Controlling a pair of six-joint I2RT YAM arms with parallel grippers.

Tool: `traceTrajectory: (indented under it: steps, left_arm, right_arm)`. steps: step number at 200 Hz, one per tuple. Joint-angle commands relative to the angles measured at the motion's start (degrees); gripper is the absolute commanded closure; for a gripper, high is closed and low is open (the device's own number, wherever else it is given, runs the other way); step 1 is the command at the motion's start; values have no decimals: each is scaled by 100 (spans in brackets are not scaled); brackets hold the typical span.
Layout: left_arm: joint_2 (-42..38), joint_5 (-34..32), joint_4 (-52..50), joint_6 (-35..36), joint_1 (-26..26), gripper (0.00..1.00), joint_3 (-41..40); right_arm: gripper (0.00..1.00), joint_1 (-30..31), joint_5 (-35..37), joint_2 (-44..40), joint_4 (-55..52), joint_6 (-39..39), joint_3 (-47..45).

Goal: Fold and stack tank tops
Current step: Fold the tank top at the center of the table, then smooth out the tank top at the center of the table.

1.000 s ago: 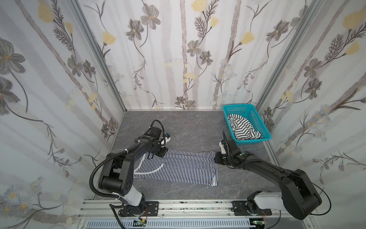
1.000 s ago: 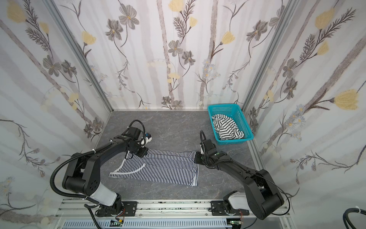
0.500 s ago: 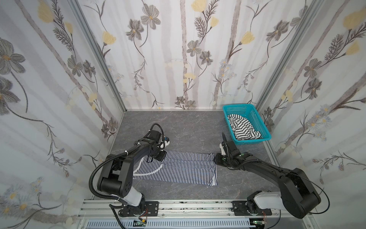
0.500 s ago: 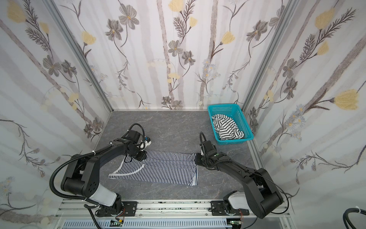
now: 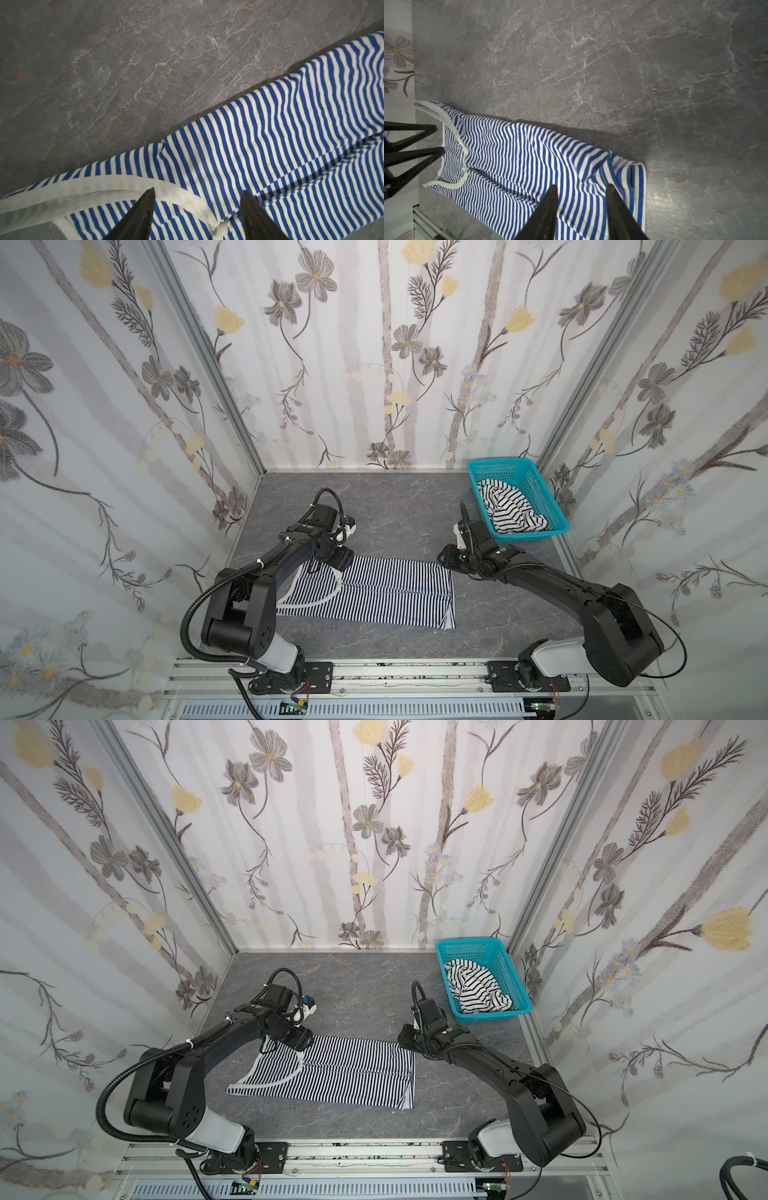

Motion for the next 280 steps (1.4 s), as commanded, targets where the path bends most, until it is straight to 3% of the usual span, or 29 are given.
traceTrajectory:
  steps: [1,37,99,160,214,280]
  left_arm:
    - [238,244,22,-109,-2,34,178]
    - [488,150,101,-167,-3,35,217]
    - [813,-271,447,-230,-2,35,-9]
    - [-124,-554,1082,-1,33,32,-502]
    - [-682,-537,1537,96,33,30,-1002]
    - [-663,-602,1625,191,33,29,-1015]
  right_arm:
    - [54,25,56,71,351,137,131]
    - [43,53,88,-122,628,238,0]
    - [43,162,-180,-110,1537,546,-363]
    - [40,141,-416,-557,1885,527,-1064]
    - [21,78,-551,-795,2232,684,-1413]
    - [21,-278,-570,-978,2291,861,-1523]
